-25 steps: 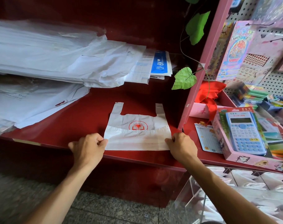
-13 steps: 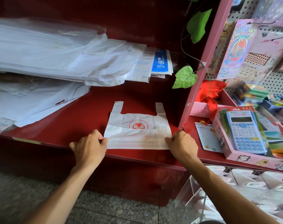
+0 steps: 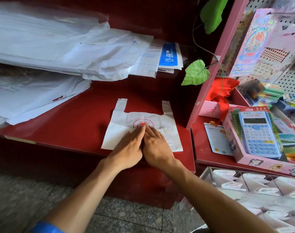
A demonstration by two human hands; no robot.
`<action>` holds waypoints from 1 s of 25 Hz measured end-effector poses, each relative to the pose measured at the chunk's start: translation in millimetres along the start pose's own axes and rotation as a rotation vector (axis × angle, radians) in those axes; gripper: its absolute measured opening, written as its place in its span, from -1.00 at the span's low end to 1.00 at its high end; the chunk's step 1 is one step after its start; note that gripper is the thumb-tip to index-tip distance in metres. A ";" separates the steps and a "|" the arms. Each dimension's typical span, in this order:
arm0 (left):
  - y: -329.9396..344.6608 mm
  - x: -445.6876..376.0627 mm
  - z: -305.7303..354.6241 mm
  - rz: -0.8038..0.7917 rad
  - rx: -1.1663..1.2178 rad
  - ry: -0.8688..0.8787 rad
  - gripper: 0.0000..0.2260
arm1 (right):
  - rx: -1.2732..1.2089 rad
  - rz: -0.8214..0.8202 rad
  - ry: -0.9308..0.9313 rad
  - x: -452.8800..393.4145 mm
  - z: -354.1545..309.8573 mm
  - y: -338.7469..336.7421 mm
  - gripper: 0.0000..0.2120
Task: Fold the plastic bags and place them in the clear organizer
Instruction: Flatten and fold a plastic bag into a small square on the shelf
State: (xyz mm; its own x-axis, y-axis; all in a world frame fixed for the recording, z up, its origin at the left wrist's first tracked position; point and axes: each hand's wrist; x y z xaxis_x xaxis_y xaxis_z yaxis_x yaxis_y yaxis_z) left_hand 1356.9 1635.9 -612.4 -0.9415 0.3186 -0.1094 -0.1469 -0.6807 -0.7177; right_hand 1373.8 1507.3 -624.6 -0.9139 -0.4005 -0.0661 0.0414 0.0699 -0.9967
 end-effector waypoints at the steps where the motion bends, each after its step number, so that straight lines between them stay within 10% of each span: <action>1: -0.2 -1.9 -7.5 -0.039 -0.096 -0.046 -0.36 | 0.013 -0.039 0.032 2.6 4.2 1.4 -0.29; 9: -29.4 12.6 -48.3 -0.019 -0.354 -0.287 -0.43 | 0.092 -0.187 0.246 20.8 33.6 -4.8 -0.36; 15: -49.6 41.3 -55.0 -0.093 -0.324 -0.229 0.10 | 0.097 -0.201 0.184 43.4 48.5 -18.6 -0.22; 25: -67.3 74.5 -83.3 0.054 -0.136 0.044 -0.31 | 0.183 -0.117 -0.032 77.1 67.8 -23.9 0.16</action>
State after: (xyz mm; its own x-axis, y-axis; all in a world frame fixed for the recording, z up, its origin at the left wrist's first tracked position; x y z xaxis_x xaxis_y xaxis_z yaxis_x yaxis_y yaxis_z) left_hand 1321.9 1760.4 -629.5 -0.9322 0.3149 -0.1785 -0.0514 -0.6032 -0.7959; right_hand 1329.8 1412.7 -609.2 -0.9036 -0.4252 0.0516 0.0113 -0.1442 -0.9895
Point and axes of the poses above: each hand's wrist, its own x-axis away from the middle knuckle, its own y-axis out of the palm, z = x × y, and after that the axes turned 14 degrees about x, right-handed
